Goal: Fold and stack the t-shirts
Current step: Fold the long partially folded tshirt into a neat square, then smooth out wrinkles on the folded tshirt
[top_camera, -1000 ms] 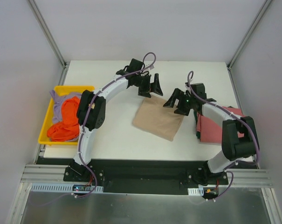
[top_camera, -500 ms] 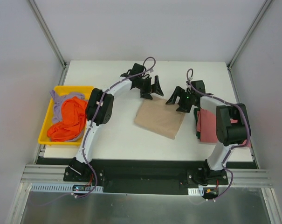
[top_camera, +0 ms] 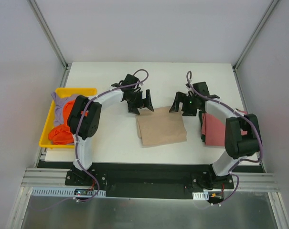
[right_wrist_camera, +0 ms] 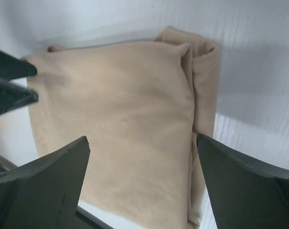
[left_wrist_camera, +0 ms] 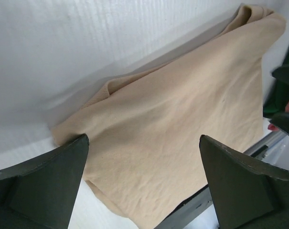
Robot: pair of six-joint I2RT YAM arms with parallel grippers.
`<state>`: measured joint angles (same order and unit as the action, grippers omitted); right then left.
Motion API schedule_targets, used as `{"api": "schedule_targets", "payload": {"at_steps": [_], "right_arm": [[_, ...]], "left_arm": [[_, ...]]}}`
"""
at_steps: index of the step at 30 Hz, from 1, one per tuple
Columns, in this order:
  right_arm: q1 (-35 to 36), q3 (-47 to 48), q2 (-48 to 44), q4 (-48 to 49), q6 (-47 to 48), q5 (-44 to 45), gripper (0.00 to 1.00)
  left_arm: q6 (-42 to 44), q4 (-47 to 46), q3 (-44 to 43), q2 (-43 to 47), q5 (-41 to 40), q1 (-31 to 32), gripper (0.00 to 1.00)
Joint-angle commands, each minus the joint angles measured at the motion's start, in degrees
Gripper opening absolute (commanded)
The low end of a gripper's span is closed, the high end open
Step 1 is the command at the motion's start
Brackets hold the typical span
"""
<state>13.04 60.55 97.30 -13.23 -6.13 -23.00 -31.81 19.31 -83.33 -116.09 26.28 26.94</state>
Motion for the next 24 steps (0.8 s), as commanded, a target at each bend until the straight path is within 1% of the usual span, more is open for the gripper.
{"api": "schedule_targets", "payload": {"at_steps": [1, 4, 7, 10, 12, 14, 15, 16, 17, 18, 21, 22, 24], "right_arm": [[1.64, 1.4, -11.5, -7.59, 5.69, 4.45, 0.96], [2.08, 1.15, -18.69, -9.09, 5.34, 6.83, 0.96], [2.08, -2.88, -25.9, -6.64, 2.54, 6.75, 0.96], [1.73, -7.89, -31.1, -3.56, -1.59, 6.31, 0.96], [1.55, -10.97, -32.6, -0.85, -4.66, 1.15, 0.96], [1.73, -14.83, -32.17, 5.03, -9.39, -7.28, 0.96], [1.81, -17.29, -31.39, 10.89, -12.56, -11.58, 0.96], [1.99, -19.23, -30.42, 12.95, -15.63, -15.1, 0.96], [2.43, -21.07, -29.54, 18.37, -17.75, -16.44, 0.96], [2.95, -22.48, -28.84, 19.81, -18.38, -15.76, 0.96], [4.19, -25.04, -27.08, 19.91, -17.95, -12.25, 0.96], [4.1, -26.26, -26.29, 19.83, -18.04, -11.54, 0.96], [4.1, -27.59, -25.06, 16.51, -16.73, -6.82, 0.96]], "left_arm": [[3.07, 2.93, -0.6, 6.21, -6.24, -0.48, 0.99], [3.16, 2.93, -0.61, 11.31, -8.96, -0.31, 0.99], [2.99, 2.84, 1.67, 16.67, -10.29, 0.39, 0.99], [2.81, 2.58, 5.62, 20.54, -6.7, 2.23, 0.99], [2.46, 0.48, 9.48, 22.66, -3.01, 4.43, 0.99], [1.5, -2.33, 13.44, 23.8, 2.78, 6.63, 0.99], [0.53, -4.35, 15.63, 24.24, 4.29, 7.77, 0.99], [-0.69, -6.46, 17.57, 24.51, 5.61, 8.74, 0.99], [-1.58, -9.09, 19.68, 24.6, 7.27, 9.7, 0.99], [-2.46, -11.2, 21.7, 24.34, 8.68, 10.84, 0.99], [-3.78, -14.47, 24.87, 23.02, 11.77, 13.13, 0.99], [-3.87, -14.74, 25.84, 22.67, 11.69, 13.75, 0.99], [-3.78, -14.92, 27.95, 22.4, 10.99, 13.84, 0.99]]}}
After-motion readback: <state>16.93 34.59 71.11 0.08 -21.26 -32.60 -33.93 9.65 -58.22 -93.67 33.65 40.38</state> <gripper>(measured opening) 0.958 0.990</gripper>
